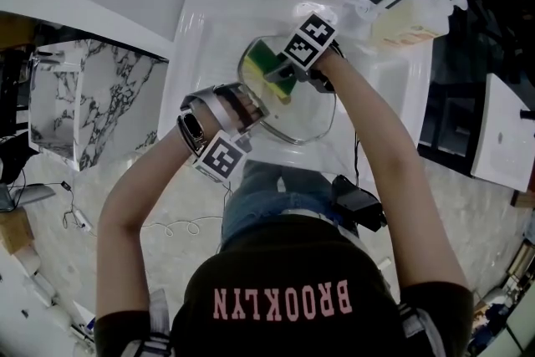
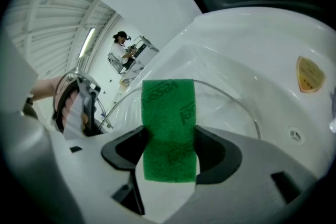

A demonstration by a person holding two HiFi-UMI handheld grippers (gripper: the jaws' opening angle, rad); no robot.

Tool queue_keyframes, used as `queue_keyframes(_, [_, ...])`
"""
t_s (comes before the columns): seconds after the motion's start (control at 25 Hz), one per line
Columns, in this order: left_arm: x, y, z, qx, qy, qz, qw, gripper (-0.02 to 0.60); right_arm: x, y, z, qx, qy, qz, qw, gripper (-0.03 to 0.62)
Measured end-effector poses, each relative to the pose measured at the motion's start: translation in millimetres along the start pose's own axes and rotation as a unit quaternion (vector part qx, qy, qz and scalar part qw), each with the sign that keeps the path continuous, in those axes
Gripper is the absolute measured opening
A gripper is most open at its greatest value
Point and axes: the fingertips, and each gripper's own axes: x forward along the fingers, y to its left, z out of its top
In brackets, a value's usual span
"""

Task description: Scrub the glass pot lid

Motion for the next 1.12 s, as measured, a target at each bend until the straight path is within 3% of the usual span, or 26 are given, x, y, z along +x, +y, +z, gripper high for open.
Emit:
queue_keyframes(0.16, [0.1,0.1,-1.8,0.01,0.004,-0.009,0.9999,0.032,-5.6,-30.9,1.3,0.088,-0.031,-0.041,0.995,0.273])
queue_keyframes(0.6, [2.3,9.6,0.5,-0.015,-0.008,0.01,0.9998,0.032,-7.8,-58.0,-10.9,0.234,-0.059,-0.041,0.97,0.273])
queue_keyframes(0.68, [3.0,6.0,-2.6,-0.005,-0.003,-0.001,1.0,0.032,-8.8,-62.4,-14.8,0.26,-0.06,-0.042,0.963,0.273])
queue_keyframes(0.84, [3.3,11.2,4.2,-0.036,-0.024,0.008,0.999,0.032,-12.8,-77.4,-29.3,0.319,-0.067,-0.051,0.944,0.273])
queue_keyframes(0.92, [3.2,7.4,1.0,-0.02,-0.016,-0.002,0.9997,0.032,-16.3,-91.5,-46.6,0.349,-0.062,-0.071,0.932,0.273])
queue_keyframes(1.12, [6.0,6.6,-5.1,-0.002,-0.006,-0.006,1.0,0.032,-22.7,-102.1,-71.4,0.358,-0.058,-0.069,0.93,0.273])
